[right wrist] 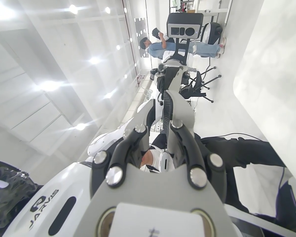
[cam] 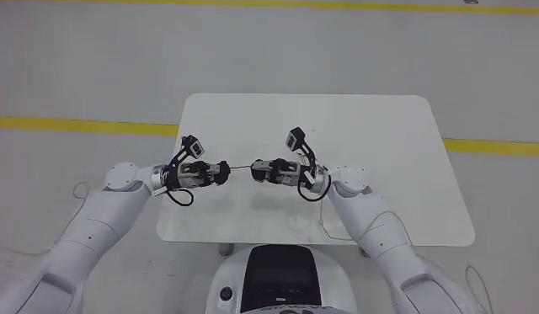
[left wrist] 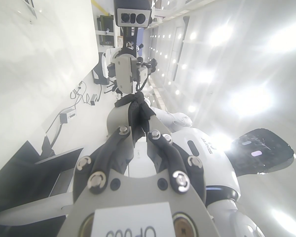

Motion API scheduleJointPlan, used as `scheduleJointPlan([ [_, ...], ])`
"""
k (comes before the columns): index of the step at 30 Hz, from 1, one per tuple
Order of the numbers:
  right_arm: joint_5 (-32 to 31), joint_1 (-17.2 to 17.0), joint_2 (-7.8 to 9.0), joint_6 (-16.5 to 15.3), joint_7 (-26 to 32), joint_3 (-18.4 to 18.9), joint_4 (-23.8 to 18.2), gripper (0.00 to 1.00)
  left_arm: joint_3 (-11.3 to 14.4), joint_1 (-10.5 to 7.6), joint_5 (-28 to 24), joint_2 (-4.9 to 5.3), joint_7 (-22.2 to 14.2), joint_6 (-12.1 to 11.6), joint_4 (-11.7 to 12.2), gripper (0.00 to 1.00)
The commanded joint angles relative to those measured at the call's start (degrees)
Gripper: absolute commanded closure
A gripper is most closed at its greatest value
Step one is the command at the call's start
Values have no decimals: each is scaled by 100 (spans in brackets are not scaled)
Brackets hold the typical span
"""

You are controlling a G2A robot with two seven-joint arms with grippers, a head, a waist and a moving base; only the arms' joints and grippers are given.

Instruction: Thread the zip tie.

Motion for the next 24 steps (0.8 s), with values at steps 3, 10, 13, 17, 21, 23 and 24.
scheduleJointPlan([
  [3,27,6,17,0,-2,-42,0,87,0,0,0,0,0,0,0,100],
  [10,62,24,48,-11,-2,-125,-5,87,0,0,0,0,0,0,0,100],
  [13,81,31,61,-14,-13,-155,-8,88,0,0,0,0,0,0,0,100],
  [17,114,43,76,-18,-27,-193,-5,91,0,0,0,0,0,0,0,100],
  [21,173,58,90,-41,-69,-219,12,91,0,0,0,0,0,0,0,100],
  [23,191,68,97,-44,-77,-233,20,91,0,0,0,0,0,0,0,100],
  [24,200,73,100,-46,-78,-240,22,91,0,0,0,0,0,0,0,100],
])
